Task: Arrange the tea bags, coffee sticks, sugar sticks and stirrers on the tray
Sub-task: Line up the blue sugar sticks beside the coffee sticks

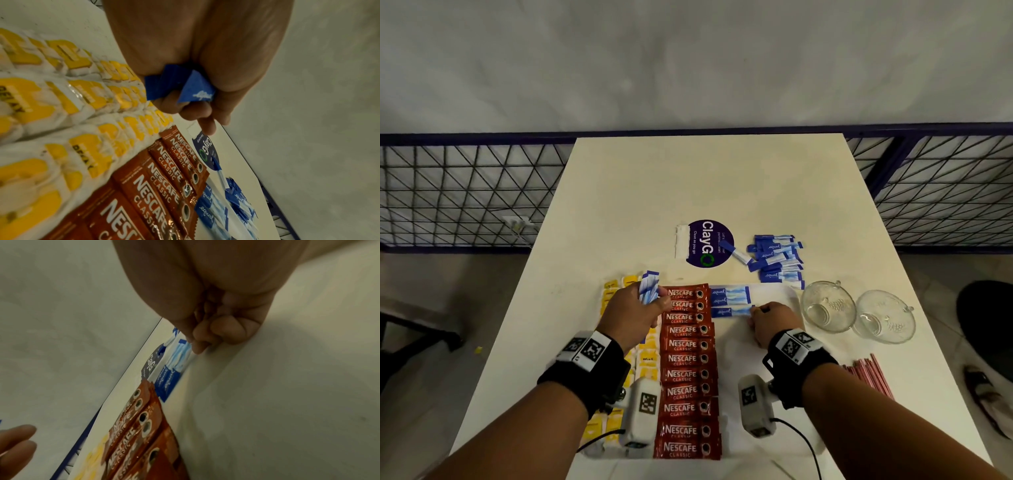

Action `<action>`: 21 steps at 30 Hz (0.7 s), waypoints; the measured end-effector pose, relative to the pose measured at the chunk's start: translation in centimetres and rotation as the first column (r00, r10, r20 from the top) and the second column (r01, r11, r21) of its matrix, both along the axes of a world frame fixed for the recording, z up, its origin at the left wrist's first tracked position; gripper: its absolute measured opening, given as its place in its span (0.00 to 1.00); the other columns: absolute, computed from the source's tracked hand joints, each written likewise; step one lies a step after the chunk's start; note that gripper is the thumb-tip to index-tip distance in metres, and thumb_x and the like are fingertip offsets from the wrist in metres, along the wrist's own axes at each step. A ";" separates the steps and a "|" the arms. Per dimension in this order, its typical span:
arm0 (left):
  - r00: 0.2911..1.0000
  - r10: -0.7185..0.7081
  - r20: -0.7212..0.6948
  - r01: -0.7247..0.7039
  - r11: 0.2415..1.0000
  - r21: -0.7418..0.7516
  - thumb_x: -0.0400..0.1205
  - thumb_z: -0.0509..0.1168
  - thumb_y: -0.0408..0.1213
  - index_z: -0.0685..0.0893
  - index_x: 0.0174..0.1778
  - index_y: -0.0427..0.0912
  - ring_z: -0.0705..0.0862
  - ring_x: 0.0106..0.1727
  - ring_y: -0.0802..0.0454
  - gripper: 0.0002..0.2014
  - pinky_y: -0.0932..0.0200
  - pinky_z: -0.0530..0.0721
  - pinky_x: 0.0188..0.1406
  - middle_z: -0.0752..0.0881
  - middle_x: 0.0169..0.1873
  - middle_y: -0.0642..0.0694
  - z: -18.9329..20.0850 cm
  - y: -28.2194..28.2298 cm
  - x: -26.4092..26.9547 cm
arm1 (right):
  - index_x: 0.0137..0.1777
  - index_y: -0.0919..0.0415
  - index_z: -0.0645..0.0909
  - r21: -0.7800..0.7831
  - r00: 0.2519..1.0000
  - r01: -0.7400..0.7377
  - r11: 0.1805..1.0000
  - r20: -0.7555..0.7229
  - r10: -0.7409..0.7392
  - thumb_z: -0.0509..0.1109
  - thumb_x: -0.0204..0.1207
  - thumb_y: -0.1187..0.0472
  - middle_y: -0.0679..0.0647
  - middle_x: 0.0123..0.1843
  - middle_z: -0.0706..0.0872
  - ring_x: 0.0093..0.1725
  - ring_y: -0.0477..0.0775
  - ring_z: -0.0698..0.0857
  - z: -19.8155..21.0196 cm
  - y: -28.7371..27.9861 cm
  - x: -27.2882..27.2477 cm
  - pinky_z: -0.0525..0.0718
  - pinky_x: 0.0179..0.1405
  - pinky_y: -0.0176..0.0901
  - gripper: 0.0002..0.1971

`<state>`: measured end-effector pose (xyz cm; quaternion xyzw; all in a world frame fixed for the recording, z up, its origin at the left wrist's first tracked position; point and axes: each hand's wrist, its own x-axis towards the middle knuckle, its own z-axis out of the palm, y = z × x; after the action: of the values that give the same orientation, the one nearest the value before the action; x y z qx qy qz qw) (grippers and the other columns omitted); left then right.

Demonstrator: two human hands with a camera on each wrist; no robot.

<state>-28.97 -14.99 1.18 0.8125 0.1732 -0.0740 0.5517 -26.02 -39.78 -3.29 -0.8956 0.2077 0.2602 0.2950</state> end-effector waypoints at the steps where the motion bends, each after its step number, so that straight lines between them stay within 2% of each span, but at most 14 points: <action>1: 1.000 0.000 -0.003 0.000 1.000 0.007 0.77 0.73 0.36 0.85 0.42 0.47 0.76 0.24 0.50 0.03 0.55 0.78 0.30 0.87 0.35 0.39 0.0 0.1 -0.1 | 0.57 0.61 0.84 -0.002 1.000 0.007 1.000 -0.002 -0.007 0.59 0.83 0.49 0.60 0.59 0.86 0.57 0.61 0.83 0.1 0.1 0.1 0.75 0.50 0.41 0.18; 4: 1.000 -0.003 0.002 0.003 1.000 0.006 0.79 0.72 0.36 0.85 0.44 0.46 0.76 0.25 0.50 0.02 0.56 0.77 0.29 0.88 0.38 0.36 0.3 0.3 -0.2 | 0.57 0.62 0.84 -0.018 1.000 0.002 1.000 -0.020 -0.002 0.59 0.83 0.48 0.61 0.58 0.87 0.56 0.62 0.84 -0.1 0.2 0.3 0.77 0.51 0.42 0.19; 8: 1.000 0.001 0.000 -0.001 1.000 0.002 0.79 0.71 0.34 0.85 0.45 0.43 0.75 0.24 0.50 0.02 0.57 0.76 0.28 0.87 0.37 0.41 0.5 0.3 -0.3 | 0.59 0.63 0.83 -0.058 0.999 -0.015 0.998 -0.031 0.013 0.59 0.83 0.48 0.60 0.59 0.86 0.57 0.61 0.83 -0.1 0.3 0.5 0.74 0.49 0.39 0.20; 11: 1.000 0.003 -0.001 -0.003 1.000 0.004 0.79 0.71 0.33 0.85 0.47 0.40 0.74 0.24 0.51 0.03 0.57 0.77 0.27 0.88 0.39 0.38 0.6 0.5 -0.2 | 0.59 0.62 0.83 -0.059 0.999 -0.026 0.998 -0.046 0.023 0.60 0.83 0.46 0.60 0.58 0.86 0.57 0.61 0.84 -0.1 0.3 0.6 0.74 0.48 0.40 0.21; 15: 1.000 0.004 -0.006 -0.004 1.000 0.008 0.80 0.71 0.34 0.85 0.48 0.39 0.75 0.24 0.50 0.04 0.57 0.78 0.26 0.89 0.40 0.37 0.6 0.5 -0.3 | 0.57 0.62 0.84 -0.054 0.999 -0.029 0.998 -0.047 0.027 0.61 0.82 0.45 0.59 0.55 0.87 0.52 0.60 0.85 -0.3 0.3 0.6 0.76 0.46 0.40 0.21; 18: 1.000 0.001 -0.011 -0.001 1.000 0.002 0.79 0.71 0.35 0.85 0.48 0.40 0.75 0.24 0.50 0.05 0.57 0.78 0.27 0.90 0.41 0.37 0.7 0.6 -0.2 | 0.54 0.61 0.85 -0.053 0.998 -0.035 0.998 -0.050 0.032 0.62 0.81 0.43 0.57 0.49 0.87 0.44 0.57 0.82 -0.6 0.2 0.6 0.74 0.42 0.40 0.22; 21: 0.999 -0.025 -0.023 0.024 0.999 -0.026 0.80 0.71 0.34 0.84 0.47 0.38 0.76 0.25 0.48 0.04 0.56 0.77 0.28 0.89 0.39 0.38 1.0 0.7 -0.2 | 0.52 0.61 0.85 -0.023 0.998 0.008 1.000 -0.055 -0.009 0.63 0.78 0.39 0.55 0.44 0.88 0.45 0.57 0.85 -0.8 0.1 0.6 0.76 0.41 0.41 0.24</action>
<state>-29.15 -14.32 2.17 0.8063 0.1689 -0.0926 0.5592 -25.45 -39.64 -4.10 -0.8906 0.2225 0.2813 0.2798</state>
